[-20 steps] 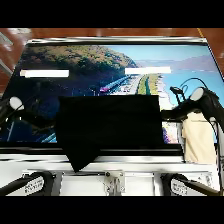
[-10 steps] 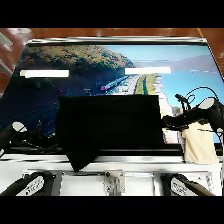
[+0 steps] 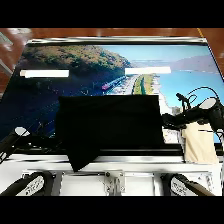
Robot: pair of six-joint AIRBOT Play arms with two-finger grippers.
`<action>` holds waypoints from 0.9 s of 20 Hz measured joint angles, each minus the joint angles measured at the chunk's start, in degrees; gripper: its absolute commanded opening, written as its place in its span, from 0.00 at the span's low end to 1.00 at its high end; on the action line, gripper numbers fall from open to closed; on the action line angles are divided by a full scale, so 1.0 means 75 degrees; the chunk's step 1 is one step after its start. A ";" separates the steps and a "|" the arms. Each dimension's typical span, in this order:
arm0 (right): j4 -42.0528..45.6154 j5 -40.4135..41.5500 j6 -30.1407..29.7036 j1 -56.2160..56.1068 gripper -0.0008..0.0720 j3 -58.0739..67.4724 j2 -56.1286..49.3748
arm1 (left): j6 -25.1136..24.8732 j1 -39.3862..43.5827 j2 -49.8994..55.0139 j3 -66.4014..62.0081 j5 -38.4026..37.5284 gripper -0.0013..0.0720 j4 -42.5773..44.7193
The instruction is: Fold the shirts.
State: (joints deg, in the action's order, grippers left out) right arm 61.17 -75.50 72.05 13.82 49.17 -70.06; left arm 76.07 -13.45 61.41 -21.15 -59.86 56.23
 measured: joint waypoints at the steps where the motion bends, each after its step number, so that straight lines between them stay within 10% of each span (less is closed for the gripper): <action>1: 0.0006 0.0000 0.0052 0.0000 0.87 0.0000 0.0000 | -0.0064 0.0000 0.0009 0.0020 0.0079 0.07 -0.0187; 18: 0.0184 0.0554 0.0050 0.1413 0.85 -0.2159 -0.0105 | -0.0906 -0.0003 -0.0702 0.0064 -0.0781 0.07 -0.1204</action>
State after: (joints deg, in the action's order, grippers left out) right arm 62.54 -71.35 72.42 24.43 32.97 -70.85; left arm 69.28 -13.47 56.14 -20.67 -65.71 47.20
